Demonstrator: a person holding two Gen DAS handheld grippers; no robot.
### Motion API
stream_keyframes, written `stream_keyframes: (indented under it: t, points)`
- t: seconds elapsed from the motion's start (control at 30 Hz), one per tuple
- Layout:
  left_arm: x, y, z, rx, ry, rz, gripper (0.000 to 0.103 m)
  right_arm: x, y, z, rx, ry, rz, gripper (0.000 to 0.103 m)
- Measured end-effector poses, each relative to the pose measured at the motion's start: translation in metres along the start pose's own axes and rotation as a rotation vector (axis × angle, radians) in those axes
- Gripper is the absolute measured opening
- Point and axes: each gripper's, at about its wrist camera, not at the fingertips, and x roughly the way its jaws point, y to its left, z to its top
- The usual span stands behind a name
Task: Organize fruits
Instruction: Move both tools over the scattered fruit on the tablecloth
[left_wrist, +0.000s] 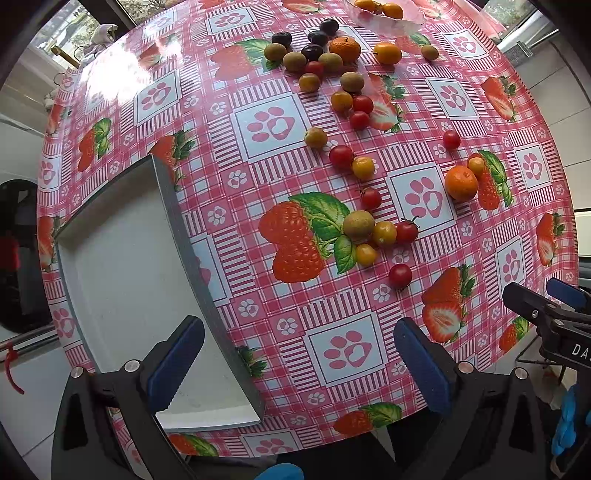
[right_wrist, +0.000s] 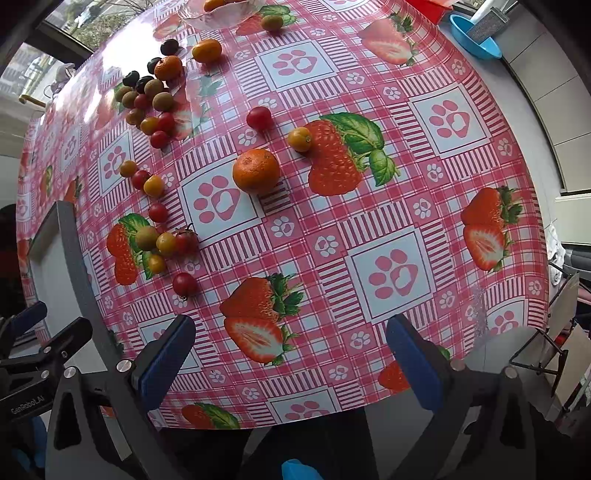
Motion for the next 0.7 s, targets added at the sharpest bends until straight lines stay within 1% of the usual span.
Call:
stream_keyframes:
  t: [0.13,0.33,0.43,0.7]
  points:
    - [0.002,0.001,0.003,-0.007,-0.012,0.018,0.103,0.001,-0.002,0.001,0.002,-0.010,0.006,0.103]
    - [0.009,0.003,0.011,0.004,-0.018,0.053,0.103,0.003,-0.004,0.003,0.003,0.003,-0.005,0.103]
    - [0.014,0.003,0.013,0.011,-0.014,0.052,0.103,0.004,-0.004,0.004,0.002,-0.004,-0.015,0.103]
    - [0.029,0.008,0.025,-0.003,-0.046,0.033,0.103,0.013,0.001,0.012,-0.014,0.004,-0.019,0.103]
